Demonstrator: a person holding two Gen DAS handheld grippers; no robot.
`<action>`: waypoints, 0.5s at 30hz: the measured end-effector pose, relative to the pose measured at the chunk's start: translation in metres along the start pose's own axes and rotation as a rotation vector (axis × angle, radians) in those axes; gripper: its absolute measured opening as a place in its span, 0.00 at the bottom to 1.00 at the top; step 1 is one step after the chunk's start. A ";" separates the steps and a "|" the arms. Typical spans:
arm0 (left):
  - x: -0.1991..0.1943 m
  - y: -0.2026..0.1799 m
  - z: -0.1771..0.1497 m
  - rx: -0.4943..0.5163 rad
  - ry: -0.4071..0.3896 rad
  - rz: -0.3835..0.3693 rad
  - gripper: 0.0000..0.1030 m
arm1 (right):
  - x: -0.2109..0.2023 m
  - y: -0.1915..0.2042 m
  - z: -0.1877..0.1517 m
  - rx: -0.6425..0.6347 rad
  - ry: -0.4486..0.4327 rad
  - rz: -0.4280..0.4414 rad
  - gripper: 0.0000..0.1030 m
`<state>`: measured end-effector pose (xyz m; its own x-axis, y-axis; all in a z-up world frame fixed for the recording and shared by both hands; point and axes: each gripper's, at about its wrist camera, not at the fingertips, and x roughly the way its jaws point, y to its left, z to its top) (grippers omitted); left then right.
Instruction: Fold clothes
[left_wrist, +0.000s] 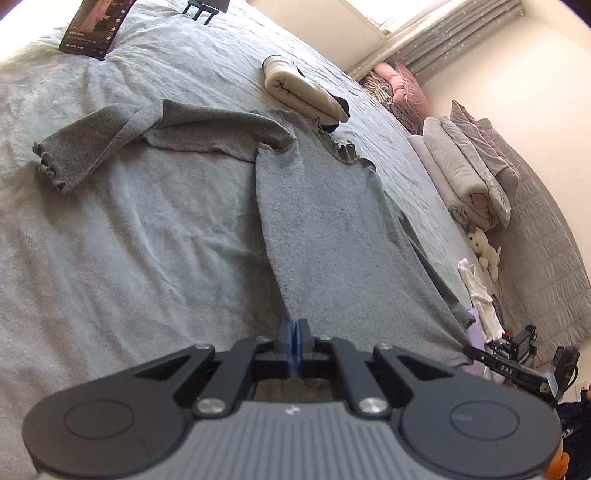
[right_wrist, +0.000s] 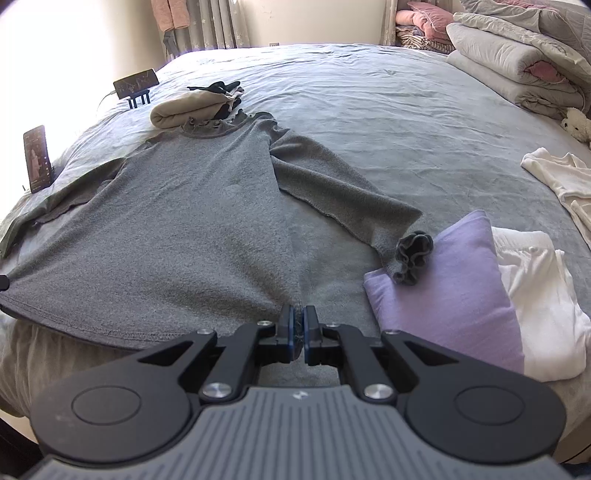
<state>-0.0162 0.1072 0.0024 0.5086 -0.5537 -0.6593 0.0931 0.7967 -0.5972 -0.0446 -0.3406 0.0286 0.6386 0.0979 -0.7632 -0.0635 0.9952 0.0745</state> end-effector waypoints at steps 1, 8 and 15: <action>-0.002 -0.002 -0.004 0.020 0.011 0.003 0.02 | -0.001 0.000 -0.004 -0.009 0.009 0.003 0.05; -0.005 -0.001 -0.028 0.102 0.077 0.040 0.02 | -0.004 -0.005 -0.029 -0.061 0.060 0.037 0.05; 0.012 0.012 -0.043 0.127 0.123 0.106 0.01 | 0.021 -0.008 -0.036 -0.047 0.113 0.044 0.05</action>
<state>-0.0458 0.1001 -0.0324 0.4140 -0.4843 -0.7708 0.1556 0.8719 -0.4642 -0.0587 -0.3467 -0.0111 0.5444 0.1381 -0.8274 -0.1272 0.9885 0.0812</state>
